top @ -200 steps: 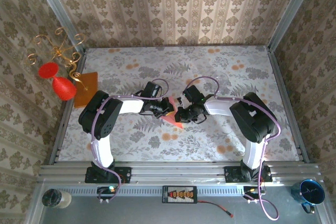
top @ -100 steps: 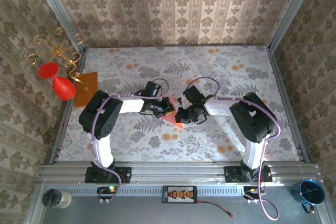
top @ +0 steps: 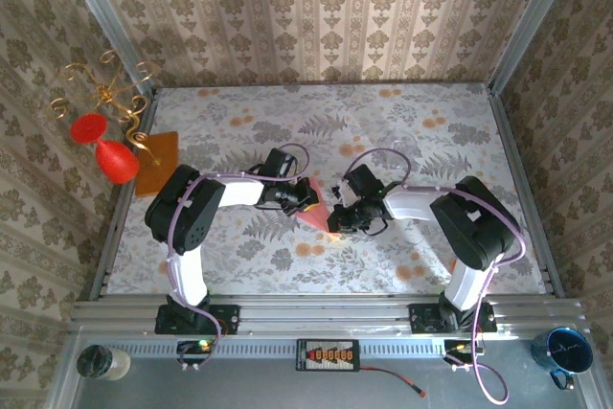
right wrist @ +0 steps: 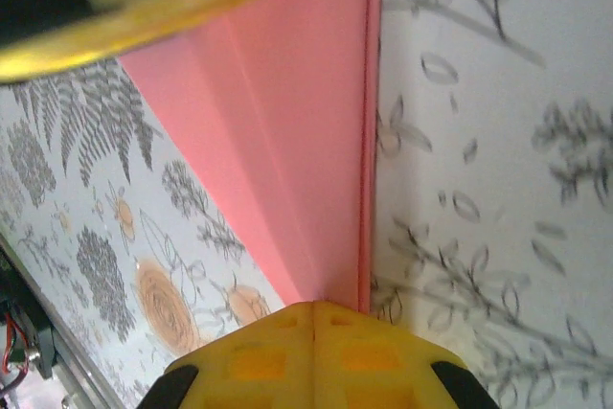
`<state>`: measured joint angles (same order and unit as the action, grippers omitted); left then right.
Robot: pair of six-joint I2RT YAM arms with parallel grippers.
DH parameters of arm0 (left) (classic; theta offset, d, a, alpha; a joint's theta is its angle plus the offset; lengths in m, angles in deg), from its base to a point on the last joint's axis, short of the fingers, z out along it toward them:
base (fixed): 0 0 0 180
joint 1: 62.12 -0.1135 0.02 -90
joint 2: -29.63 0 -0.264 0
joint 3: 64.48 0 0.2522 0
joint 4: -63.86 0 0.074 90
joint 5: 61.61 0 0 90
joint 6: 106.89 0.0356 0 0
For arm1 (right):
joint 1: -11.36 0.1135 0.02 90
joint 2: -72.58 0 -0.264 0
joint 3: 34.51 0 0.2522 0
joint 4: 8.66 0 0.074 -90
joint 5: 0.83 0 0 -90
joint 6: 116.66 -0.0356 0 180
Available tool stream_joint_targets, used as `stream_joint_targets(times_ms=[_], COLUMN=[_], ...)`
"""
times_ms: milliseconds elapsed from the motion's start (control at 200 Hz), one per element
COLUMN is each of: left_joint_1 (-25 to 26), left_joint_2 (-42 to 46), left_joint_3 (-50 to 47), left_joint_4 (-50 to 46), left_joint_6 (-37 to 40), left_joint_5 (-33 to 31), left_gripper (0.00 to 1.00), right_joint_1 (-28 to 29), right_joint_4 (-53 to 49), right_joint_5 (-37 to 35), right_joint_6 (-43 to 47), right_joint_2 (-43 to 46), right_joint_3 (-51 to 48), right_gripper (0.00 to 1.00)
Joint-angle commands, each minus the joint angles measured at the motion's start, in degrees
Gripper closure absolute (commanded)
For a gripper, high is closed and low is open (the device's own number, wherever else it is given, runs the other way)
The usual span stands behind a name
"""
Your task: Fold a paper plane with a square sheet of paper (pick it up from the middle)
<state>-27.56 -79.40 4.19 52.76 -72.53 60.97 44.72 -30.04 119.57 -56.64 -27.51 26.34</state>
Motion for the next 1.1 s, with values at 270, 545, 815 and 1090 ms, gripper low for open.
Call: stream_joint_targets(times_ms=[270, 545, 815, 1090], left_joint_1=[-0.11, 0.06, 0.24, 0.5], left_joint_2=[-5.04, -4.94, -4.7, -4.19], left_joint_3=[-1.84, -1.66, -1.6, -1.24], left_joint_4=[-8.64, -8.14, -7.93, -7.23], left_joint_6=[1.14, 1.09, 0.8, 0.09], left_joint_5=[-7.75, -7.18, -6.91, -6.65], left_gripper=[0.96, 0.96, 0.96, 0.95], right_joint_1=[-0.41, -0.33, -0.3, -0.32], right_joint_4=[-7.8, 3.71, 6.16, 3.96], right_joint_5=[0.66, 0.51, -2.13, -2.98], right_joint_6=[-0.24, -6.54, -8.71, -7.03], right_joint_2=[7.09, 7.25, 0.6, -2.89], right_joint_3=[-8.07, -3.2, 1.79, 4.06], right_gripper=[0.92, 0.91, 0.93, 0.94])
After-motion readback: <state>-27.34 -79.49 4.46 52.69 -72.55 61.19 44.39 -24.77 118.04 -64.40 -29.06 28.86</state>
